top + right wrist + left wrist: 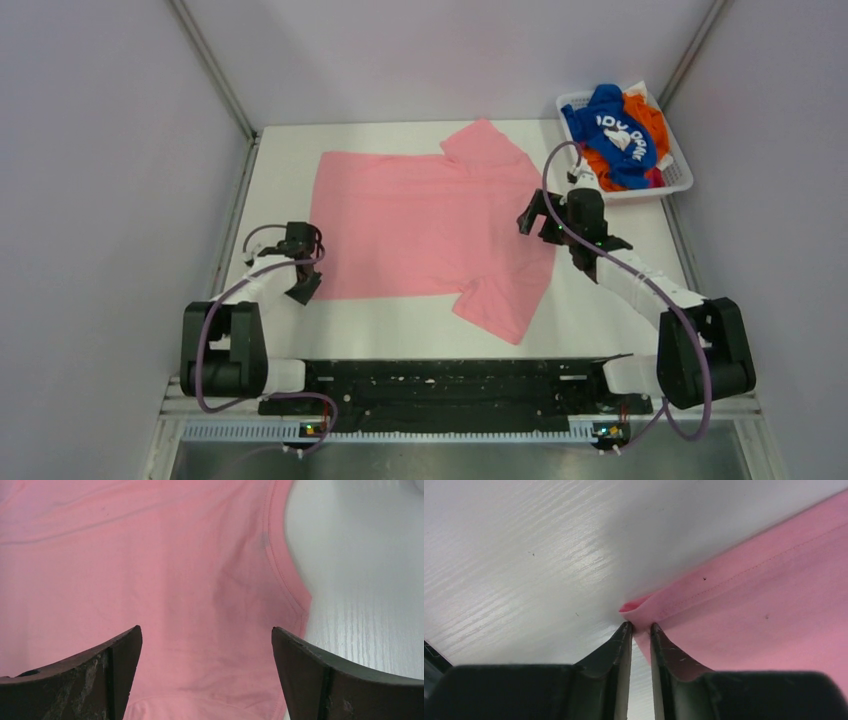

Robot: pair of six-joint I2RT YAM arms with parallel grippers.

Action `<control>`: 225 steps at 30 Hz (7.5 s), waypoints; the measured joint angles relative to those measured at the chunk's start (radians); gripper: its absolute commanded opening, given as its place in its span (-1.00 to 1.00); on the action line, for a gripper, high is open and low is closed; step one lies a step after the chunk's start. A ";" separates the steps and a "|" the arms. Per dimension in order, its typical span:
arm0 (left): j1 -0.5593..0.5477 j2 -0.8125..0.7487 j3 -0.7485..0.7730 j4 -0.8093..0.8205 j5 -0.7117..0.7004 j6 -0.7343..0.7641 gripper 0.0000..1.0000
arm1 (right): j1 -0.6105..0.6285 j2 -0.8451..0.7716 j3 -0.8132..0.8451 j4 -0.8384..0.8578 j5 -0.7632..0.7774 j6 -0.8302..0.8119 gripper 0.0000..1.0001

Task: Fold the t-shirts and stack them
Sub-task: Grab the side of the flattened tshirt closest away from the robot with both arms, then fold the flattened tshirt in 1/3 of the way, then grab the side of the flattened tshirt furthest away from the robot with both arms

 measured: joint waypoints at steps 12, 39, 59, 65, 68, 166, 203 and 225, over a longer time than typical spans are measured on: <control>0.002 0.033 0.026 0.032 0.009 0.020 -1.00 | 0.074 0.001 0.051 -0.142 0.113 0.000 0.97; 0.003 -0.061 -0.046 0.093 0.117 0.091 -1.00 | 0.754 0.085 -0.003 -0.616 0.220 0.227 0.31; 0.003 -0.336 -0.192 -0.047 0.092 0.081 -1.00 | 0.935 -0.011 -0.067 -0.732 0.219 0.472 -1.00; 0.003 -0.459 -0.216 -0.087 0.123 0.080 -1.00 | 0.934 -0.088 -0.070 -0.797 0.230 0.492 -1.00; 0.003 -0.462 -0.204 -0.087 0.144 0.083 -1.00 | 0.909 -0.087 -0.039 -0.803 0.257 0.476 -1.00; 0.031 0.129 0.316 0.192 0.455 0.314 0.98 | 0.133 0.560 0.565 -0.166 -0.034 -0.032 0.97; -0.127 -0.197 -0.151 0.287 0.453 0.213 0.98 | 0.198 -0.462 -0.343 -0.453 0.086 0.343 0.97; -0.120 -0.125 0.195 0.011 0.261 0.269 0.98 | 0.203 -0.291 -0.081 -0.241 0.232 0.219 0.97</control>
